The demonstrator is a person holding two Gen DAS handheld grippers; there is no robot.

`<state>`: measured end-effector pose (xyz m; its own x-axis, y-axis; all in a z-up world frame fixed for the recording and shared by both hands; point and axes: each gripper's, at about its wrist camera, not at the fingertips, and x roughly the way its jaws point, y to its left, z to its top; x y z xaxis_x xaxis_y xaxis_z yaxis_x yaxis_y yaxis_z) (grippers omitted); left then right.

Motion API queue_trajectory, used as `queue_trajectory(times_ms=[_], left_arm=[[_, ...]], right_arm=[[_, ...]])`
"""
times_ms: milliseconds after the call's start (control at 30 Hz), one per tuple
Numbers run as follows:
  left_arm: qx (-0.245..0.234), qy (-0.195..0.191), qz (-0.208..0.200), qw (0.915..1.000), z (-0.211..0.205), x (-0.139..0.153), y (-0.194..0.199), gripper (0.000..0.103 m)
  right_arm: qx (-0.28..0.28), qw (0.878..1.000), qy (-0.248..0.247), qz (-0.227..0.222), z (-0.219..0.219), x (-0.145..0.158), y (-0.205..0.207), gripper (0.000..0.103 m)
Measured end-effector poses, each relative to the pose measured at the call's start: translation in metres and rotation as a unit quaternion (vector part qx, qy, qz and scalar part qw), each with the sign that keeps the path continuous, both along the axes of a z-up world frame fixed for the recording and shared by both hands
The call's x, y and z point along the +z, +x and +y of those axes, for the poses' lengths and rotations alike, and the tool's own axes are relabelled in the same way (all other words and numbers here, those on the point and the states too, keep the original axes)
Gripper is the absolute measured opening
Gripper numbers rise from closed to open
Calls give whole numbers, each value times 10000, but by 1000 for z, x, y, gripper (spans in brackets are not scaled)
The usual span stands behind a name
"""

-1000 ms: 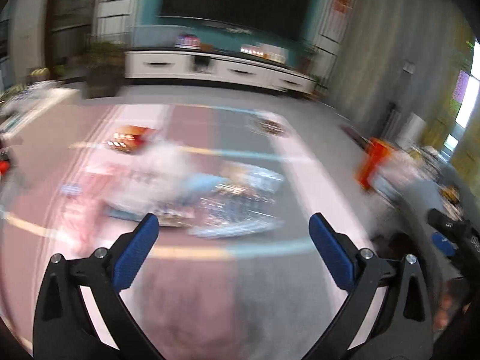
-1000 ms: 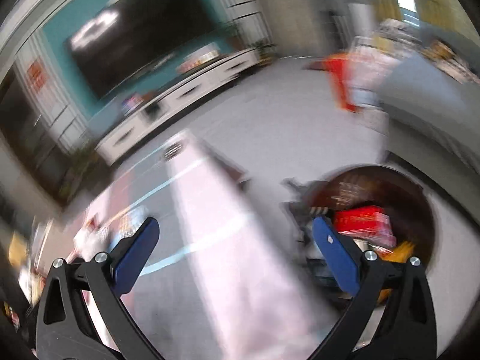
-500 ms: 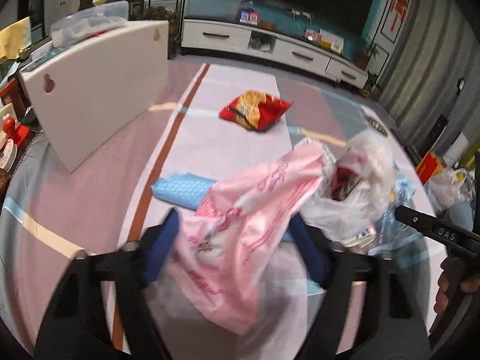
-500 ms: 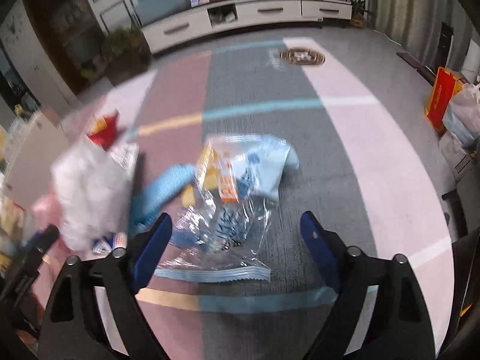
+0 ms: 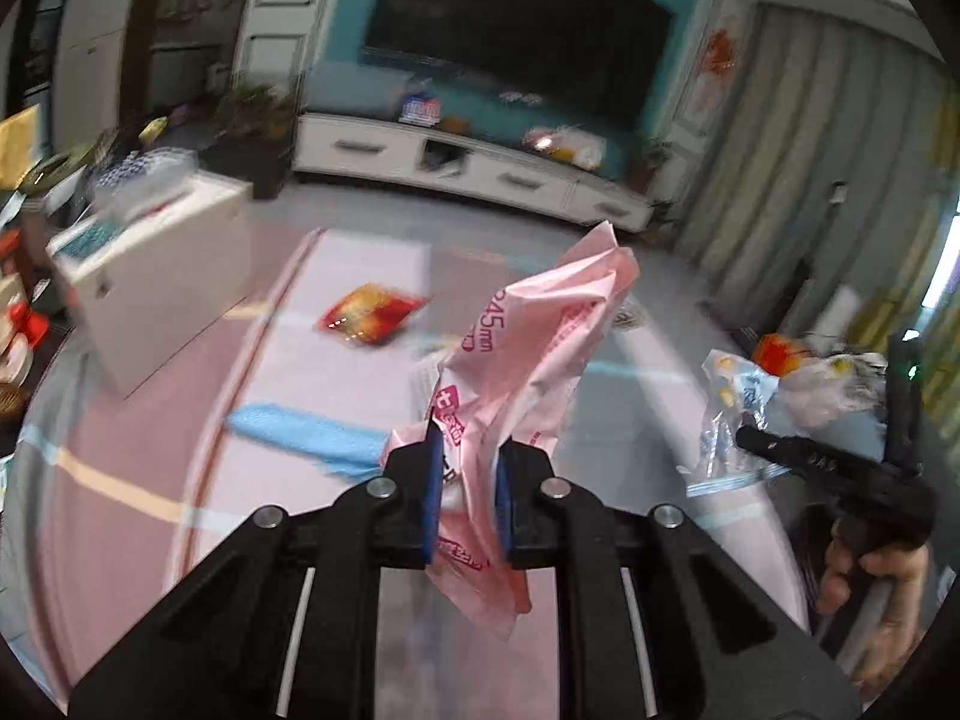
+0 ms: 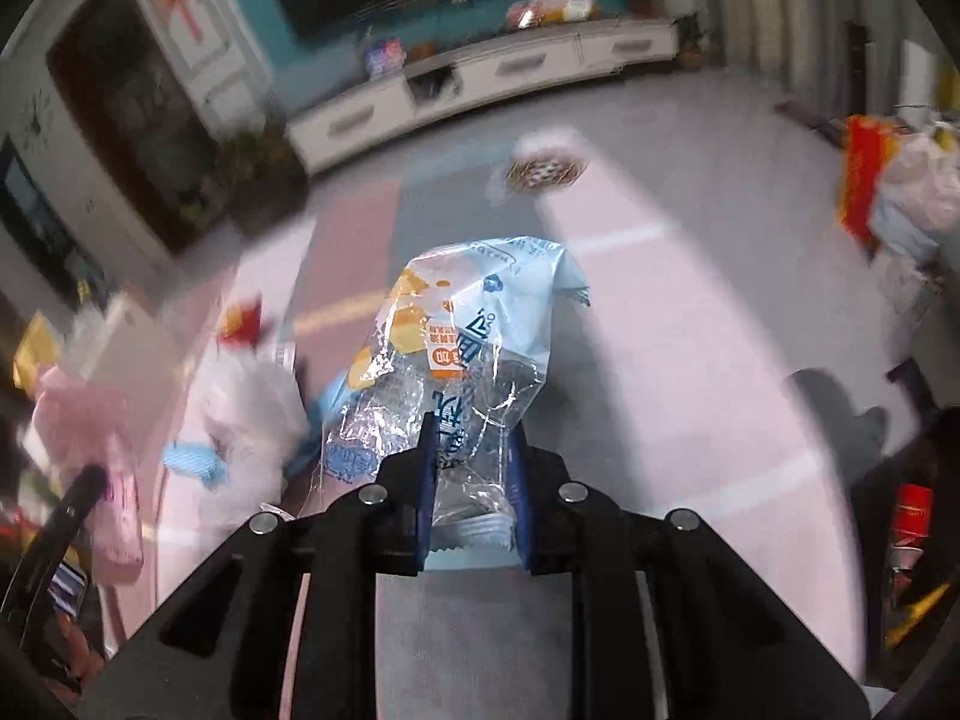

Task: Collect trash
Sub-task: 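Carry the pink bag and clear snack bag to the bin and release both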

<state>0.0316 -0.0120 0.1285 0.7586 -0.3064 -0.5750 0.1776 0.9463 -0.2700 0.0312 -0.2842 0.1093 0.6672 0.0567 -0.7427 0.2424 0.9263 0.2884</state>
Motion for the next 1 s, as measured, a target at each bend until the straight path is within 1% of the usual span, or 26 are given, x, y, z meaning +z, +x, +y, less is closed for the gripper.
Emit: queue_trajectory(times_ms=[33,100,167,267,333,367,400,433,500,533,633,733,767,800,833,867,900,933,1000], left_arm=[[-178,-122,-70,9997,-12,10,-6,16],[-685,-426,-77,9967,-47,25,-16,16],[-1261,-547,-65,9905,-93,31,-29,16],[-1953,-539,38,9793,-165,29,-48,16],[-2415,-496,175,9690,-215,23,-62,16],[-2572,-479,212,9649,-232,21,-67,16],[-2745,-434,254,9603,-254,18,-74,16],[-2945,-352,320,9545,-280,13,-81,16],[-3170,-301,444,9469,-312,3,-85,16],[-3318,-270,565,9413,-334,-3,-89,16],[-3523,-96,744,9329,-374,-21,-96,16],[-3678,-64,971,9248,-401,-33,-102,22],[-3677,-39,1026,9243,-405,-38,-100,30],[-3688,0,1080,9232,-411,-42,-100,47],[-3676,35,1110,9233,-414,-44,-101,58],[-3657,29,1110,9241,-412,-46,-98,78],[-3651,-11,1074,9248,-409,-45,-97,82],[-3643,-45,1014,9257,-403,-42,-94,82],[-3574,-47,943,9292,-395,-38,-89,87]], right_arm=[[-181,9997,-41,-128,-16,10,-17,22],[-545,9980,-135,-283,-50,25,-53,22],[-916,9951,-163,-349,-83,28,-86,22],[-1456,9885,-277,-292,-124,25,-127,22],[-1856,9816,-413,-168,-154,18,-157,22],[-2005,9786,-434,-139,-165,14,-170,22],[-2193,9748,-398,-90,-182,8,-187,22],[-2269,9732,-367,-51,-191,4,-197,22],[-2406,9702,-285,26,-213,-8,-215,22],[-2446,9692,-261,76,-220,-12,-220,22],[-2519,9672,-218,229,-235,-28,-232,22],[-2484,9680,-114,331,-248,-40,-241,23],[-2478,9680,-99,389,-251,-45,-241,25],[-2460,9683,-87,435,-251,-46,-241,27],[-2432,9688,-76,471,-252,-48,-240,38],[-2429,9689,-89,472,-252,-49,-241,54],[-2457,9681,-116,475,-252,-48,-243,64],[-2485,9674,-163,466,-251,-46,-244,76],[-2491,9673,-216,427,-248,-40,-248,78]])
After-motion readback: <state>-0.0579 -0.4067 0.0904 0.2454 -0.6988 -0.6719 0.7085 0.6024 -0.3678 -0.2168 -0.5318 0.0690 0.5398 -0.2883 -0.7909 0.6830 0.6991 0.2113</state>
